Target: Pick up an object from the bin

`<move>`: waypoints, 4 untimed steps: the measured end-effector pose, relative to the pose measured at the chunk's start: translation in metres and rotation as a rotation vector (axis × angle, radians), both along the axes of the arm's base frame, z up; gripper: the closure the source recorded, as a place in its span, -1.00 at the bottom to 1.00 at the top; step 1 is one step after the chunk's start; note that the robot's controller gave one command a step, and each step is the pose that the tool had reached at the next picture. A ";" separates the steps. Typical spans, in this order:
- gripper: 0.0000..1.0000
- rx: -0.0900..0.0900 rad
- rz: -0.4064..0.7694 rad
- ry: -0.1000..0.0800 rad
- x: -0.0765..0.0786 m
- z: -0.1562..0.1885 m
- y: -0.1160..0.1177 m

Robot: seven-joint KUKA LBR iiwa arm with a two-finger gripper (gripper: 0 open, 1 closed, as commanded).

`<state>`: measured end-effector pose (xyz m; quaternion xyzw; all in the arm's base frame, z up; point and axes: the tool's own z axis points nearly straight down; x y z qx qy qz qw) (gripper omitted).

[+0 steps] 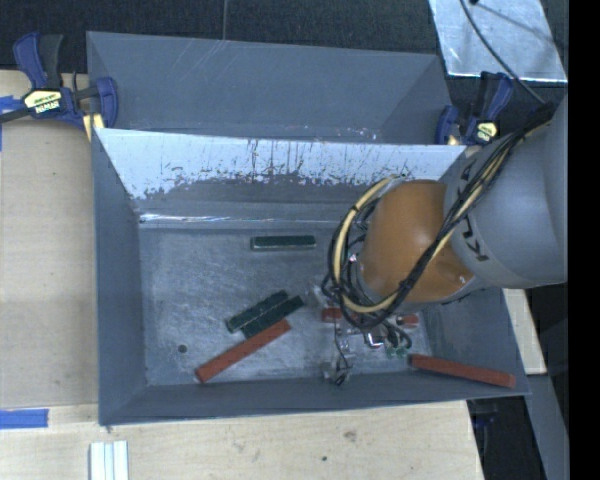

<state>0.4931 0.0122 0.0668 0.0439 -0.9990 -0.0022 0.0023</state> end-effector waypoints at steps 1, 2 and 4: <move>1.00 -0.004 -0.005 -0.008 0.003 0.004 -0.005; 1.00 -0.005 0.311 -0.013 0.043 0.106 -0.040; -1.00 -0.001 0.583 -0.002 0.015 0.014 -0.031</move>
Offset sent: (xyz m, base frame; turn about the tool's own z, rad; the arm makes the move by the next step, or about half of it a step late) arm 0.0000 0.0000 0.0000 0.0000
